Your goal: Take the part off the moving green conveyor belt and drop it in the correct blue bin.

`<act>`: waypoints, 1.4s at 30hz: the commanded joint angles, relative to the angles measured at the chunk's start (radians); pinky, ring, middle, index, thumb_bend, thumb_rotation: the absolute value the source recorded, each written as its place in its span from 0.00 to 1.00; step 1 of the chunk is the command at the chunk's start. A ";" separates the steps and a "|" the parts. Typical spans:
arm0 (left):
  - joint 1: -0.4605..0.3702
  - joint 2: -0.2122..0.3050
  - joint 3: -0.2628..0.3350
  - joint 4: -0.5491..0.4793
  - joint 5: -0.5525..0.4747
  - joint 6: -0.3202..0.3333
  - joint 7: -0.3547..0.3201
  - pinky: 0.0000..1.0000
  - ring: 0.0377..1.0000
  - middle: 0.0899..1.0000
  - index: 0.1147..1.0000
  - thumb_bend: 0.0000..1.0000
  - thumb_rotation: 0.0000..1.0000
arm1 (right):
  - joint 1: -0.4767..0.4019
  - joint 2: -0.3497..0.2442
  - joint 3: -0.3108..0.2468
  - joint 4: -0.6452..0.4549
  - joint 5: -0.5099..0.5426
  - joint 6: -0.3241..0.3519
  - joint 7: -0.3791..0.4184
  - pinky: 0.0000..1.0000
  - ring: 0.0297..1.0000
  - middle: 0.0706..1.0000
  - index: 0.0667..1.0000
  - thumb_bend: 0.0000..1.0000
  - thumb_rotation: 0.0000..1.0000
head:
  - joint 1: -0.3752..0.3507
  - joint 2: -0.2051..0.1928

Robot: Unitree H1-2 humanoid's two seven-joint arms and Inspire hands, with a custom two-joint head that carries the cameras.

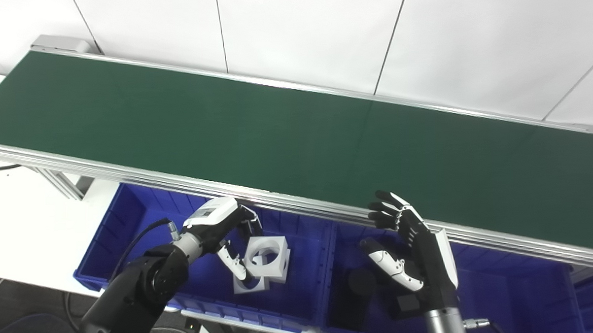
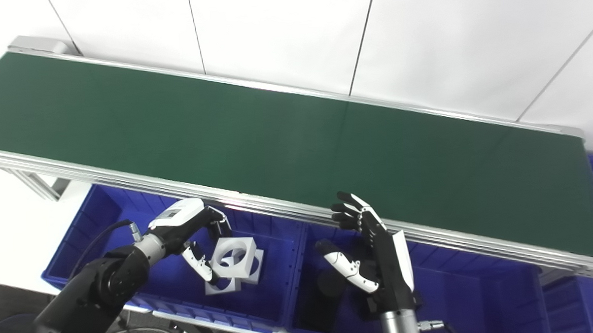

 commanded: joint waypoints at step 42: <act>0.056 -0.002 0.100 -0.282 -0.441 0.035 -0.160 0.73 0.79 0.81 0.83 1.00 0.26 | -0.005 0.006 0.000 -0.003 0.013 -0.029 -0.003 0.68 0.70 0.73 0.81 0.65 0.49 | -0.038 -0.051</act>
